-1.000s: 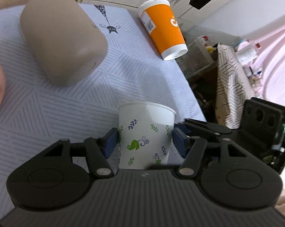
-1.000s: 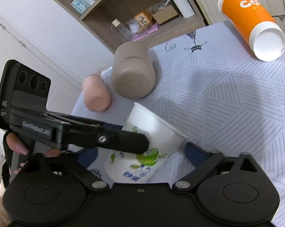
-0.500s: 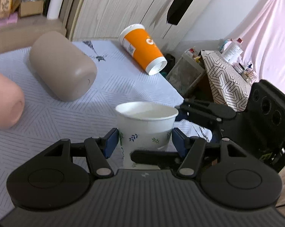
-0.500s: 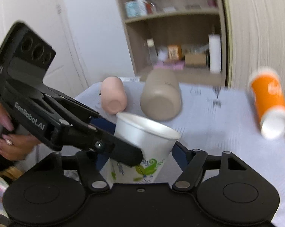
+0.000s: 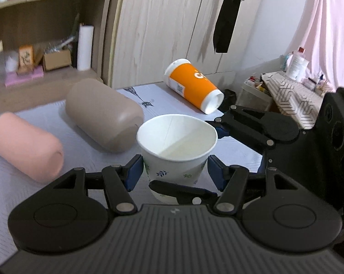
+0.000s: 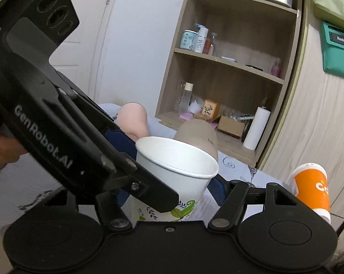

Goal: Flip cup upright

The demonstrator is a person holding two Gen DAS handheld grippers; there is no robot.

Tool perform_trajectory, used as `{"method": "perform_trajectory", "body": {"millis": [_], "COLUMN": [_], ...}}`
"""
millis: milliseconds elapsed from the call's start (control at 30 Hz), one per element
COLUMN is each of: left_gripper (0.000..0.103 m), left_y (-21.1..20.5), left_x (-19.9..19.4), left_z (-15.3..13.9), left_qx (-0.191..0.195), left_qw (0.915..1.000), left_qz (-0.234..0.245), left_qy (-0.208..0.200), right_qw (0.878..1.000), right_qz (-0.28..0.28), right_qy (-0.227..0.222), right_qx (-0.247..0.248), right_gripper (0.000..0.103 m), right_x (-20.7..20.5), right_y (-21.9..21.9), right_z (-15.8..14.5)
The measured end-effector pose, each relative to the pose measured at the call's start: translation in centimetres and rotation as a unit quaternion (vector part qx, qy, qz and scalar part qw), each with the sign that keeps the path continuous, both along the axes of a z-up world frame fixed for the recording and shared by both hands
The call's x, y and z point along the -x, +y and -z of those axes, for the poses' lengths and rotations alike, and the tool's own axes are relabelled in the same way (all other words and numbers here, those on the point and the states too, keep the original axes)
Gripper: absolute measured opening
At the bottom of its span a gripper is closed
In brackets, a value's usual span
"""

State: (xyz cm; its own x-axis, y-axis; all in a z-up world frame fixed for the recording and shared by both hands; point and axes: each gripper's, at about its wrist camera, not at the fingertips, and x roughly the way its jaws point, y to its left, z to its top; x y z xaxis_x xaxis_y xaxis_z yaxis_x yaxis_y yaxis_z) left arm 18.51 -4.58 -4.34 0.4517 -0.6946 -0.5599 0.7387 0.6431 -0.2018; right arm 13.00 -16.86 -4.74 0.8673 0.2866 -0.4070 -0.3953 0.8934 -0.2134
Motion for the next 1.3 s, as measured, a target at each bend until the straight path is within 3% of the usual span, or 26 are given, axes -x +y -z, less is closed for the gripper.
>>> {"method": "perform_trajectory", "body": {"millis": [333, 400, 500, 700, 800, 900, 1133, 1300], "left_gripper": [0.061, 0.065, 0.074, 0.085, 0.092, 0.094, 0.103, 0.103], "left_y": [-0.8, -1.0, -1.0, 0.4, 1.3, 1.1, 2.8, 4.5], "left_x": [0.2, 0.5, 1.1, 2.5, 3.9, 5.5, 10.0, 13.3], "left_z": [0.9, 0.9, 0.7, 0.2, -0.3, -1.5, -3.9, -5.3], "left_qx": [-0.021, -0.024, -0.029, -0.019, -0.019, -0.061, -0.059, -0.049], "left_qw": [0.9995, 0.9993, 0.9986, 0.9962, 0.9918, 0.9847, 0.9717, 0.9585], "left_qz": [-0.005, -0.010, -0.027, -0.081, -0.123, -0.155, -0.222, -0.275], "left_qy": [-0.023, -0.026, -0.036, -0.027, -0.030, -0.051, -0.053, -0.059], "right_qw": [1.000, 1.000, 1.000, 0.999, 0.998, 0.997, 0.993, 0.992], "right_qz": [-0.001, -0.002, 0.016, 0.030, 0.037, 0.048, 0.066, 0.090], "right_qy": [-0.002, 0.006, 0.021, 0.033, 0.035, 0.035, 0.022, -0.001], "right_qx": [0.017, 0.015, 0.013, -0.030, -0.043, -0.059, -0.100, -0.089], "right_gripper": [0.074, 0.073, 0.091, 0.092, 0.093, 0.093, 0.095, 0.096], "right_x": [-0.3, -0.5, -0.8, 0.5, 1.8, 3.2, 7.7, 10.8], "right_y": [0.2, 0.1, 0.3, -0.8, -1.2, -1.6, -2.6, -2.3], "right_z": [0.7, 0.7, 1.0, 0.5, 0.3, -0.3, -3.6, -6.3]}}
